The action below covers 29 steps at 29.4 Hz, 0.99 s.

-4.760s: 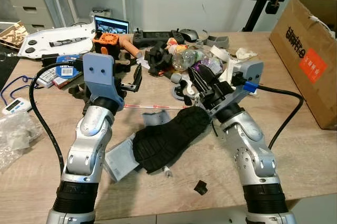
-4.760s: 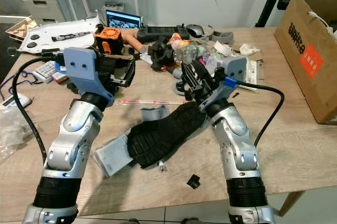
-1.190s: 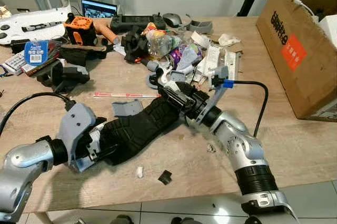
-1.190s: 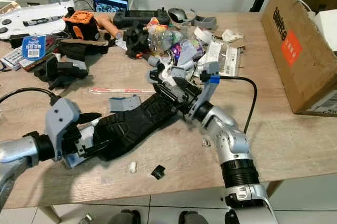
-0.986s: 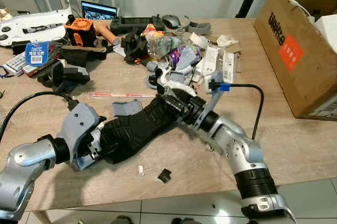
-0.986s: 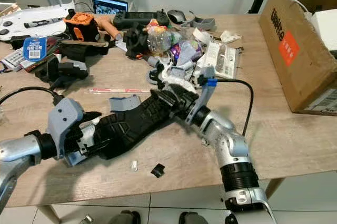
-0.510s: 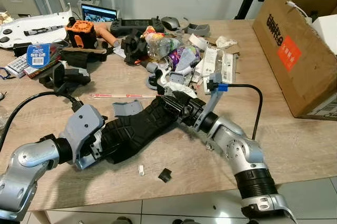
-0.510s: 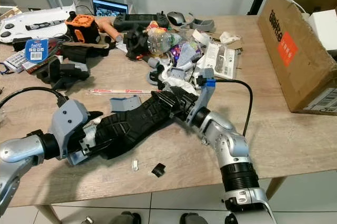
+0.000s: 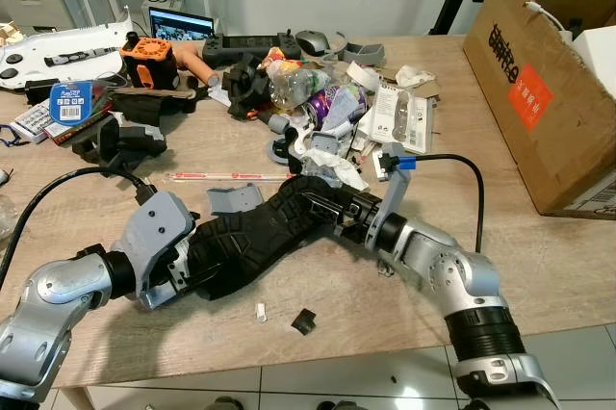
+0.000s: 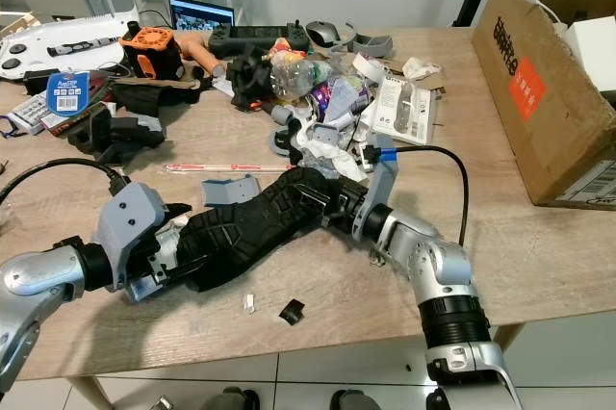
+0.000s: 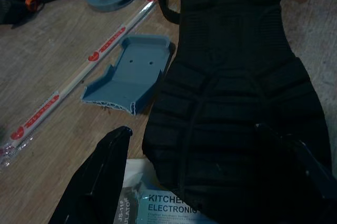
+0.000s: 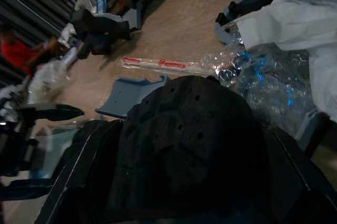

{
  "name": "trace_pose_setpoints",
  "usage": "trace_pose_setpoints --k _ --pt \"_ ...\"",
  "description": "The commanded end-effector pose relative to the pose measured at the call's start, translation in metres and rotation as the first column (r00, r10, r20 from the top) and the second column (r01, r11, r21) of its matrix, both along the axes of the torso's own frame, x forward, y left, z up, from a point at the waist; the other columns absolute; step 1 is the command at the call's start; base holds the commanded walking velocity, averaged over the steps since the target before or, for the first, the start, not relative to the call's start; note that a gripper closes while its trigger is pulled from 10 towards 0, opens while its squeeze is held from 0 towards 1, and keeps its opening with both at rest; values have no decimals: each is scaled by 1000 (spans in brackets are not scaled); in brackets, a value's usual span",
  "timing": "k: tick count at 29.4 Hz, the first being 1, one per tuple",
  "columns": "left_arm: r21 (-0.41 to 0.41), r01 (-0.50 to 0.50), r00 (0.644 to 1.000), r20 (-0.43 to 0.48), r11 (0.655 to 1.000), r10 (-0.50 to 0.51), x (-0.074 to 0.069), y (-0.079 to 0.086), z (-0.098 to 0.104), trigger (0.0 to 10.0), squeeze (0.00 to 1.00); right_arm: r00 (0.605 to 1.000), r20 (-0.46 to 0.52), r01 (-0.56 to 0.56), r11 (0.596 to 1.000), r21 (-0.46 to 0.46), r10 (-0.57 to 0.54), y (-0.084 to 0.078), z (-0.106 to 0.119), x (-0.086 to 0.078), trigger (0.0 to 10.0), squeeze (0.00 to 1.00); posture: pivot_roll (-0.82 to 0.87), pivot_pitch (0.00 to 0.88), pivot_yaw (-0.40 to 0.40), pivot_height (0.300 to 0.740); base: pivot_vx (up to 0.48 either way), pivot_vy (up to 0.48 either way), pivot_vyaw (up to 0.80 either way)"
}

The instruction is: Picking trash to rubbish bin

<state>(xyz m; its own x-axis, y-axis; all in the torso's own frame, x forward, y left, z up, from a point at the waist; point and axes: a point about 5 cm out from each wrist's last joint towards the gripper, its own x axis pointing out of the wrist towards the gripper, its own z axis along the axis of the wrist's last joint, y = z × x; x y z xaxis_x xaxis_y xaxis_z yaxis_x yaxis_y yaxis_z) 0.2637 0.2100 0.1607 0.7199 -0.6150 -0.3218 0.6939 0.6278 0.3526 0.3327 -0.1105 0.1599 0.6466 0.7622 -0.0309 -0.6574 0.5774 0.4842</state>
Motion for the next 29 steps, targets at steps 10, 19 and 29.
trace_pose_setpoints --k 10,19,29 --pt "26 -18 988 -150 1000 21 -8 -7 -39 10000 0 993 -41 -105 983 152 112 16 12 -6 9490 0 65 249 -30 740 0 0 0" --pt "24 -17 988 -150 1000 21 -9 -7 -39 10000 0 993 -38 -103 978 179 112 16 15 -6 0 0 65 230 -28 740 0 0 0" --pt "-6 -37 995 -89 999 36 0 -9 -29 10000 0 992 -39 -104 964 246 117 14 25 -6 0 0 61 214 -30 740 0 0 0"
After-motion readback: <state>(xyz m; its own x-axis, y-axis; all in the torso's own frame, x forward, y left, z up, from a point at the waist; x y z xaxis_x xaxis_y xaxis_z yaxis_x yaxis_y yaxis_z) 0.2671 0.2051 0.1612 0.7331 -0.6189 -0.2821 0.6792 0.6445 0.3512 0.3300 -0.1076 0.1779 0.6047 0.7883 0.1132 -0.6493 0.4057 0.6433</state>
